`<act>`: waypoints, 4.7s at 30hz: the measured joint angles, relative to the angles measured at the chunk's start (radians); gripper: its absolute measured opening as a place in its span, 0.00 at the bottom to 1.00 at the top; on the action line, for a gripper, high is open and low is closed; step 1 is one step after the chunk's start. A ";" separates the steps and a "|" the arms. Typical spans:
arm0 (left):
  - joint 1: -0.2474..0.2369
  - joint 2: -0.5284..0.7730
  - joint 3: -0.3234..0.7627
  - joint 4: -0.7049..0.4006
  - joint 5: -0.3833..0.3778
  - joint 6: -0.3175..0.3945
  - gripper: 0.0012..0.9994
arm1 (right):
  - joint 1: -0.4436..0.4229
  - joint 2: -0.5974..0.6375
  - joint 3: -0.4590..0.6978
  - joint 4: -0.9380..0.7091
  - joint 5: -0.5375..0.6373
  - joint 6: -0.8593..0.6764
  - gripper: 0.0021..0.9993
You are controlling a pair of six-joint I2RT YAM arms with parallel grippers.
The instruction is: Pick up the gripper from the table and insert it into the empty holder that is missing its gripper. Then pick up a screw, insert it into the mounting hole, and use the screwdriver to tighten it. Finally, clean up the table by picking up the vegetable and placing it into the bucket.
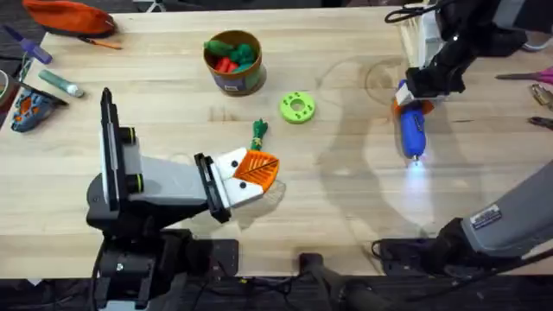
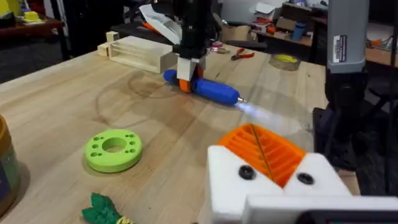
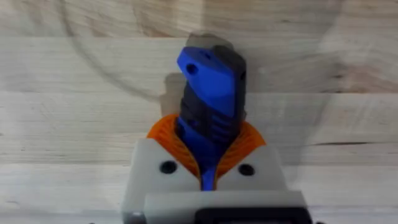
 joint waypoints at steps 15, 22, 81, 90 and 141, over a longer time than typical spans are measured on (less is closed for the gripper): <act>0.000 0.000 0.000 0.000 0.000 0.000 0.01 | 0.011 -0.034 0.000 -0.023 -0.007 0.001 0.06; 0.000 0.000 0.000 0.000 0.000 0.000 0.01 | 0.085 -0.252 0.016 -0.035 -0.007 0.001 0.06; 0.000 0.000 0.000 0.000 0.000 0.000 0.01 | 0.652 -0.984 -0.303 0.930 -0.629 0.137 0.06; 0.000 0.000 0.000 0.000 0.000 0.000 0.01 | 0.682 -0.891 -0.371 1.173 -0.766 0.140 0.06; 0.000 0.000 0.000 0.000 0.000 0.000 0.01 | 0.778 -0.630 -0.374 1.507 -1.175 0.113 0.06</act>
